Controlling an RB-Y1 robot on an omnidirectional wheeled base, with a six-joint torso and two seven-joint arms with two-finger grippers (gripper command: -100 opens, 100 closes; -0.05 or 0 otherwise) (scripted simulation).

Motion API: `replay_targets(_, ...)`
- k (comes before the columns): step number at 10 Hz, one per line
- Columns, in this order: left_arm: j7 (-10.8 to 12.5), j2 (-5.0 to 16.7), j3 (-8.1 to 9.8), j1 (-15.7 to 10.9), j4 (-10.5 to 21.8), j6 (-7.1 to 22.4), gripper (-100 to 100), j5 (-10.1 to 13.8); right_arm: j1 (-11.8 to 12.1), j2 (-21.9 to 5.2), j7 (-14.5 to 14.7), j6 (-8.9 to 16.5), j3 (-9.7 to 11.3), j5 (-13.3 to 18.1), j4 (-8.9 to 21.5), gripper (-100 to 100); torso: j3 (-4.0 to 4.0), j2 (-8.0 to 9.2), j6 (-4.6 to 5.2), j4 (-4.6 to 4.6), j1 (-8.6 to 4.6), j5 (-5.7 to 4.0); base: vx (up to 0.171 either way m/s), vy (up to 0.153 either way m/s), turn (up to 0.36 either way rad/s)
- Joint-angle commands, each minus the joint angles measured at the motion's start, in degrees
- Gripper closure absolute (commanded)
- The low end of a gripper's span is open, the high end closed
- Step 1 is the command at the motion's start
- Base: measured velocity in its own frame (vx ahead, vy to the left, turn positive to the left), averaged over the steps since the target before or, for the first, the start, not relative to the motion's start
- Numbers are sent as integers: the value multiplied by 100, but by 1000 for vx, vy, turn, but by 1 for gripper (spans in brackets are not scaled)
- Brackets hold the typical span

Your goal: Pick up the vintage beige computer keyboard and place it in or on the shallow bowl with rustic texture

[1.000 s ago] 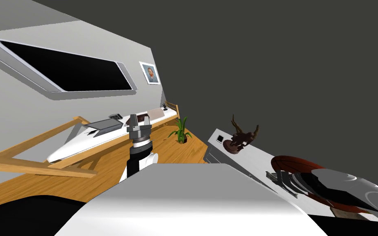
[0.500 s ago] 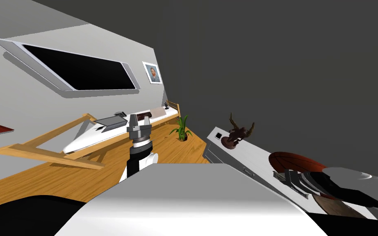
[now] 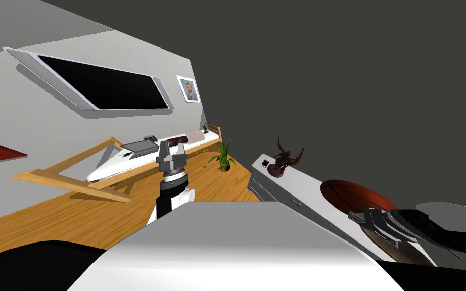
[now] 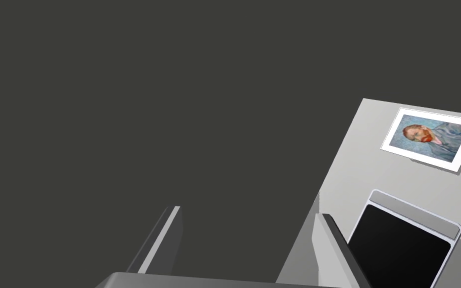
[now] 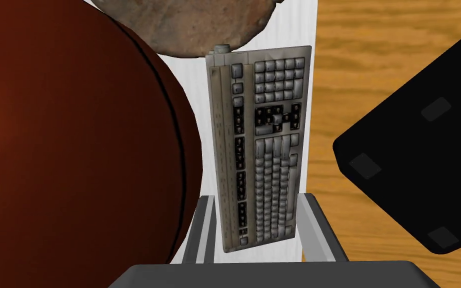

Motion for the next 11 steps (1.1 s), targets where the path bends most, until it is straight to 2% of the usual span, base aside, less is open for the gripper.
replay_targets(1, 0, 0, 0, 0, 0, 0, 0, 0, 40, -156, -75, -62, 34, 40, -162, 100, 0, 0, 0, 0, 0, 0, -89, -130, -8)
replay_targets(2, 0, 0, 0, 1, 0, 0, 0, 0, 71, -280, -140, -185, 77, 99, -309, 100, -8, -15, -2, -2, 0, -5, -28, -149, -39)
replay_targets(4, 0, 0, 1, 2, 0, 0, 0, 0, 106, -362, -197, -272, 109, 135, -445, 100, -29, -53, -9, -9, -16, -8, 13, -159, -25)
replay_targets(6, 0, 1, 1, 2, 0, 0, 0, 0, 194, -499, -329, -437, 165, 188, -765, 100, -45, -83, -12, -14, -25, -9, 82, -219, -50)
replay_targets(9, 0, 1, 1, 2, 0, 0, 0, 0, 278, -585, -455, -562, 201, 213, -1060, 100, -48, -86, -15, -15, -35, -14, 58, -203, -41)
replay_targets(10, 0, 1, 1, 2, -1, -1, 0, 0, 286, -587, -427, -531, 194, 194, -1038, 100, -52, -94, -21, -16, -52, -22, 24, -84, -15)
replay_targets(11, 0, -1, 0, 2, 0, 0, 0, 0, 296, -591, -438, -561, 204, 200, -1050, -100, -52, -94, -34, -14, -45, -32, -1, -10, -14)
